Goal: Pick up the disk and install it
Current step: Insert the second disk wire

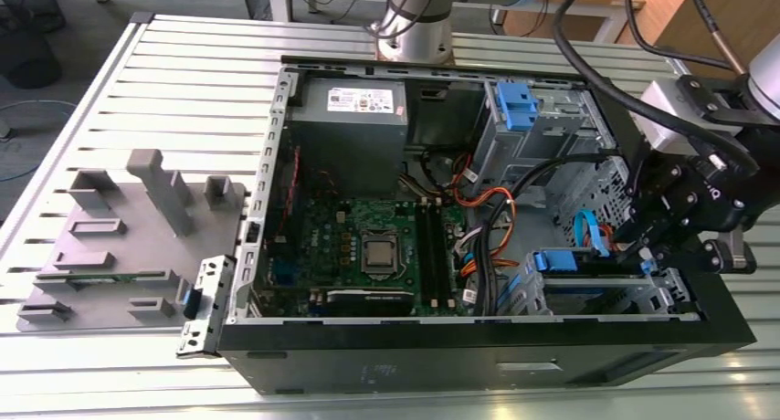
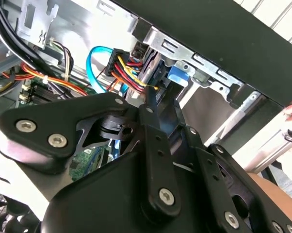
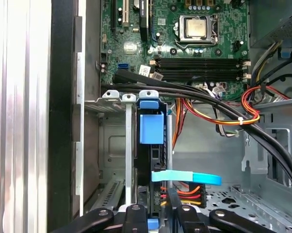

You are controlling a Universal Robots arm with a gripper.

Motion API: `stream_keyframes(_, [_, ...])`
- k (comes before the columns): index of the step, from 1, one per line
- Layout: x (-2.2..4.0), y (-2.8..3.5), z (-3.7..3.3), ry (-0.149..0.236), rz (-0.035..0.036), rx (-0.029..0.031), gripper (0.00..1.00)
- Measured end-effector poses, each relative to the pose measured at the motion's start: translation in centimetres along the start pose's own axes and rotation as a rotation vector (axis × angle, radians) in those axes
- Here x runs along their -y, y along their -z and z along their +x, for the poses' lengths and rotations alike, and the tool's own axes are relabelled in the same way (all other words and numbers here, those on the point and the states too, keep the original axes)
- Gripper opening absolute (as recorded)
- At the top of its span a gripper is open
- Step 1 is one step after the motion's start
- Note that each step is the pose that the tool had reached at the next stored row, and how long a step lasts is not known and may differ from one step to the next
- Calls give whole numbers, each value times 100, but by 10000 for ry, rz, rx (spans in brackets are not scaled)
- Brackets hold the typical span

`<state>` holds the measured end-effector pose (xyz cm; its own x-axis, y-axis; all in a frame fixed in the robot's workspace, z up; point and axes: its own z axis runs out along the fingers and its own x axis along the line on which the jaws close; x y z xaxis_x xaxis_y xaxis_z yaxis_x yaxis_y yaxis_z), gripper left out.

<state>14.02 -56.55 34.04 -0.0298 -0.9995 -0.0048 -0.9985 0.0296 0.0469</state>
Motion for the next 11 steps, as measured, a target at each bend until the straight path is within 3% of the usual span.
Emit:
stream_keyframes(6, [-5, 115, 0, 0, 0, 0, 29])
stream_keyframes(11, [-15, 123, 0, 0, 8, 7, 29])
